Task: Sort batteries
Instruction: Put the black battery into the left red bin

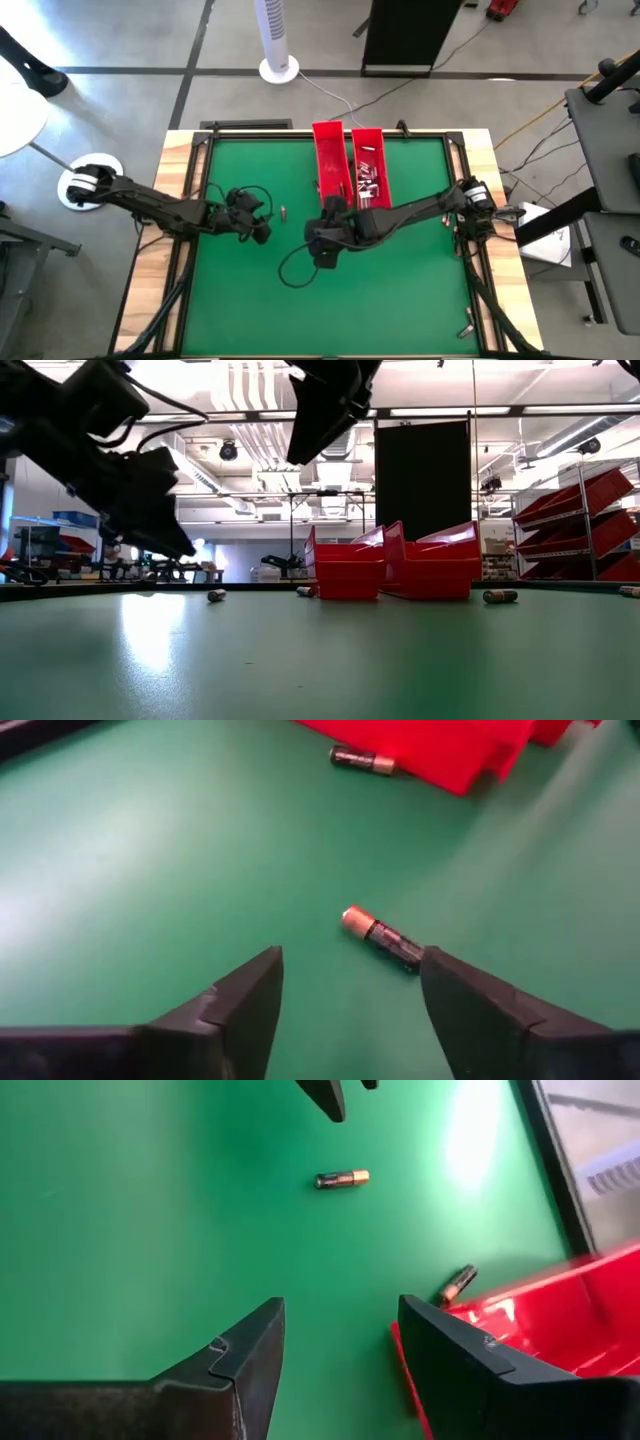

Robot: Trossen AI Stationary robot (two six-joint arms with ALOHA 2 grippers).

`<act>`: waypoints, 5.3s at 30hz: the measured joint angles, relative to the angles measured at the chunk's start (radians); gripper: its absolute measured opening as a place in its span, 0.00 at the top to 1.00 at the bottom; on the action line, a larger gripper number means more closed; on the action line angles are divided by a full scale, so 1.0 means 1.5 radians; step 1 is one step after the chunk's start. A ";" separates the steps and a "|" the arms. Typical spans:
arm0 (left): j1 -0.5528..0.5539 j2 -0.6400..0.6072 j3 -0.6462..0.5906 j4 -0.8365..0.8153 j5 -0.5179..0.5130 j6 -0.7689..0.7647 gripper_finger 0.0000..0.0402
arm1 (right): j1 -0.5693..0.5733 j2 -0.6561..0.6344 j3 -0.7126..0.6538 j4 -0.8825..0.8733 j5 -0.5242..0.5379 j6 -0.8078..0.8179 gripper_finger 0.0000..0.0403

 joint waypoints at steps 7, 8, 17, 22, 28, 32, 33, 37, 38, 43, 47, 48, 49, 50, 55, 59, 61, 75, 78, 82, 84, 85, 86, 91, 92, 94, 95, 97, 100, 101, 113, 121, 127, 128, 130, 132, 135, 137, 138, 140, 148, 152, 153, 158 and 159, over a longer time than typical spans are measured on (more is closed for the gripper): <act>0.026 0.136 0.001 0.238 0.008 0.001 0.40 | 0.008 0.000 -0.010 -0.001 0.000 0.043 0.55; 0.037 0.159 0.007 0.253 0.010 -0.005 0.40 | 0.008 0.000 -0.012 -0.001 0.000 0.046 0.55; 0.081 0.388 0.171 0.236 0.059 -0.019 0.40 | 0.008 0.000 -0.017 -0.002 0.000 0.046 0.54; 0.091 0.486 0.304 0.040 0.064 -0.036 0.41 | 0.010 0.000 -0.019 -0.020 0.000 0.058 0.54; 0.091 0.501 0.360 -0.067 0.066 -0.044 0.42 | 0.018 0.000 -0.024 -0.063 0.000 0.091 0.57; 0.092 0.497 0.363 -0.070 0.076 -0.034 0.48 | 0.022 0.000 -0.025 -0.067 0.000 0.098 0.58; 0.092 0.498 0.362 -0.068 0.079 -0.033 0.51 | 0.023 0.000 -0.025 -0.067 0.000 0.098 0.58; 0.095 0.506 0.360 -0.058 0.081 -0.030 0.69 | 0.024 0.000 -0.025 -0.066 0.000 0.098 0.60; 0.095 0.508 0.360 -0.051 0.079 -0.026 0.73 | 0.024 0.000 -0.025 -0.066 0.000 0.098 0.60; 0.094 0.517 0.358 -0.022 0.073 -0.001 0.93 | 0.024 0.000 -0.025 -0.066 0.000 0.098 0.59; 0.094 0.512 0.358 -0.030 0.065 0.006 0.94 | 0.025 0.000 -0.025 -0.067 0.000 0.098 0.58; 0.095 0.507 0.356 -0.034 0.064 0.010 0.94 | 0.027 0.000 -0.025 -0.071 0.000 0.098 0.58; 0.095 0.502 0.355 -0.039 0.062 0.011 0.94 | 0.029 0.000 -0.024 -0.080 0.000 0.098 0.58; 0.095 0.495 0.353 -0.047 0.059 0.013 0.94 | 0.031 0.000 -0.022 -0.093 0.000 0.098 0.59; 0.091 0.430 0.325 -0.109 0.028 0.015 0.94 | 0.048 -0.001 -0.018 -0.160 0.000 0.135 0.62; 0.077 0.339 0.289 -0.087 0.020 0.016 0.94 | 0.069 -0.002 -0.024 -0.194 0.002 0.198 0.64; 0.067 0.293 0.269 -0.083 0.018 0.015 0.94 | 0.083 -0.002 -0.036 -0.189 0.013 0.222 0.64; 0.035 0.171 0.203 0.314 0.107 0.159 0.94 | 0.121 -0.002 -0.299 0.191 0.099 0.221 0.58; 0.057 0.212 0.247 0.298 0.123 0.163 0.94 | 0.121 -0.001 -0.338 0.272 0.081 0.203 0.57; 0.084 0.292 0.325 0.248 0.130 0.186 0.94 | 0.121 -0.001 -0.355 0.295 0.081 0.202 0.56; 0.098 0.331 0.369 0.208 0.130 0.191 0.94 | 0.124 -0.001 -0.356 0.290 0.081 0.203 0.56; 0.106 0.349 0.391 0.186 0.122 0.188 0.93 | 0.125 -0.001 -0.356 0.286 0.081 0.206 0.56; 0.113 0.364 0.410 0.159 0.112 0.178 0.93 | 0.128 -0.001 -0.356 0.281 0.082 0.208 0.56; 0.138 0.416 0.467 0.079 0.084 0.139 0.86 | 0.144 -0.001 -0.356 0.226 0.081 0.229 0.56; 0.140 0.419 0.473 0.078 0.083 0.137 0.84 | 0.147 -0.001 -0.356 0.211 0.082 0.241 0.55; 0.142 0.420 0.479 0.069 0.080 0.136 0.79 | 0.148 -0.001 -0.357 0.179 0.084 0.263 0.54; 0.143 0.419 0.480 0.060 0.078 0.135 0.77 | 0.147 -0.002 -0.357 0.167 0.085 0.274 0.53; 0.144 0.418 0.481 0.058 0.078 0.134 0.73 | 0.147 -0.002 -0.357 0.146 0.087 0.296 0.51; 0.144 0.408 0.481 0.048 0.077 0.142 0.68 | 0.147 -0.002 -0.357 0.136 0.087 0.307 0.49; 0.144 0.403 0.481 0.039 0.077 0.149 0.66 | 0.147 -0.002 -0.357 0.136 0.087 0.307 0.49; 0.175 0.228 0.261 0.106 0.079 0.153 0.60 | 0.157 -0.010 -0.354 0.129 0.087 0.306 0.48; 0.224 0.270 0.116 0.338 0.180 0.202 0.53 | 0.155 -0.010 -0.354 0.144 0.141 0.332 0.42; 0.258 0.384 0.155 0.383 0.201 0.285 0.34 | 0.155 -0.010 -0.354 0.163 0.139 0.324 0.34; 0.261 0.406 0.167 0.385 0.202 0.302 0.31 | 0.154 -0.010 -0.354 0.162 0.139 0.324 0.32; 0.266 0.446 0.193 0.394 0.222 0.331 0.26 | 0.154 -0.010 -0.352 0.162 0.135 0.325 0.29; 0.270 0.480 0.217 0.406 0.238 0.348 0.22 | 0.154 -0.010 -0.351 0.162 0.124 0.324 0.27; 0.278 0.521 0.239 0.410 0.243 0.356 0.18 | 0.155 -0.010 -0.351 0.160 0.115 0.332 0.23; 0.286 0.539 0.247 0.429 0.245 0.362 0.17 | 0.158 -0.010 -0.351 0.161 0.107 0.340 0.21; 0.287 0.547 0.247 0.445 0.245 0.367 0.16 | 0.159 -0.010 -0.352 0.161 0.103 0.342 0.20; 0.289 0.563 0.244 0.484 0.253 0.379 0.16 | 0.163 -0.010 -0.353 0.161 0.099 0.342 0.19; 0.299 0.628 0.244 0.587 0.263 0.394 0.16 | 0.165 -0.010 -0.355 0.162 0.099 0.348 0.19; 0.303 0.649 0.243 0.592 0.267 0.378 0.18 | 0.165 -0.010 -0.355 0.162 0.099 0.347 0.19; 0.302 0.652 0.243 0.592 0.266 0.376 0.20 | 0.165 -0.010 -0.355 0.163 0.099 0.347 0.19; 0.303 0.648 0.241 0.591 0.271 0.375 0.35 | 0.165 -0.010 -0.355 0.163 0.099 0.344 0.18; 0.303 0.645 0.240 0.589 0.272 0.376 0.38 | 0.165 -0.010 -0.355 0.162 0.099 0.341 0.18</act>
